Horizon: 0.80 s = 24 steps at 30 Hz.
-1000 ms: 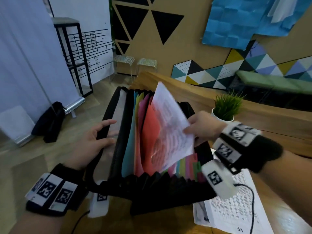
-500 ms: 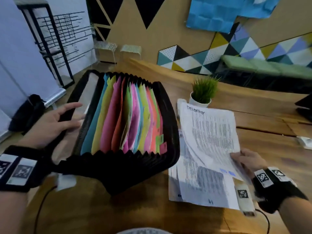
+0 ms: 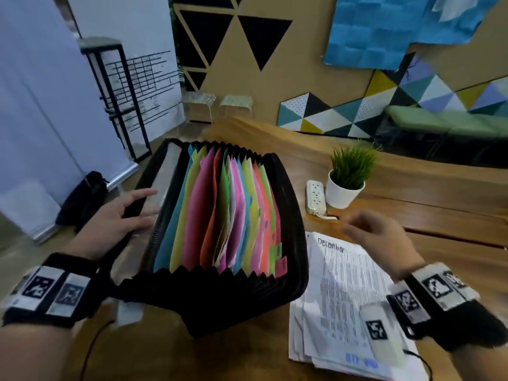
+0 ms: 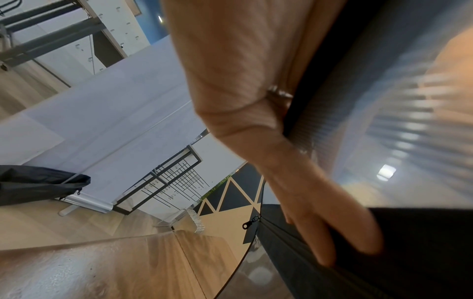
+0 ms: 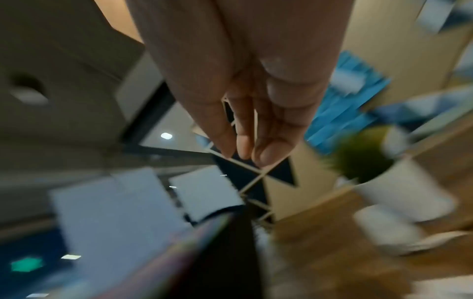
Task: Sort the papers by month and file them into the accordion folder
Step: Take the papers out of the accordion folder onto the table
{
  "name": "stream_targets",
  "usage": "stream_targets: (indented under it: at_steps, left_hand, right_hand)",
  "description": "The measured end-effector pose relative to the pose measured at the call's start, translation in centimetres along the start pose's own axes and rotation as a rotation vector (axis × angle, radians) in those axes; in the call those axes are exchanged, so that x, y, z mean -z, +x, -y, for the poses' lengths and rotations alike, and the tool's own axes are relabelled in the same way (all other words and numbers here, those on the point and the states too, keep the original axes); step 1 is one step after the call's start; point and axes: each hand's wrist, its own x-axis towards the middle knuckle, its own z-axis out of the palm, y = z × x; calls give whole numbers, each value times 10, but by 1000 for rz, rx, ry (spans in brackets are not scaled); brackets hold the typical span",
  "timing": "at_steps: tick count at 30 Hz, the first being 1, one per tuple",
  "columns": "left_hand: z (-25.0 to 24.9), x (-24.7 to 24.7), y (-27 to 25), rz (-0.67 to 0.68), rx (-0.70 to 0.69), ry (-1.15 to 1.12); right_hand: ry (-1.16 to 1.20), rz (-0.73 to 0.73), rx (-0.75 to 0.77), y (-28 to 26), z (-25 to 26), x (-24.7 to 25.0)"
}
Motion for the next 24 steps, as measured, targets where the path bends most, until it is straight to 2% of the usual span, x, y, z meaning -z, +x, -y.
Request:
stream_targets:
  at_steps: [3, 5, 9, 11, 15, 18, 24]
  left_hand:
    - [2, 2, 0, 4, 8, -4]
    - [1, 1, -1, 11, 11, -31]
    - [1, 3, -2, 30, -3, -49]
    - [1, 3, -1, 43, -19, -39]
    - [1, 2, 0, 26, -29, -52]
    - [5, 7, 0, 26, -31, -66]
    - [10, 7, -1, 57, -3, -116]
  right_hand:
    - [312, 364, 133, 5, 80, -26]
    - [254, 509, 116, 10, 110, -51]
    - [-146, 585, -28, 24, 134, -91]
    - [-273, 616, -105, 28, 140, -102]
    - [-545, 440, -31, 33, 144, -117]
    - [-594, 491, -9, 44, 134, -118]
    - [-678, 511, -170, 54, 122, -130]
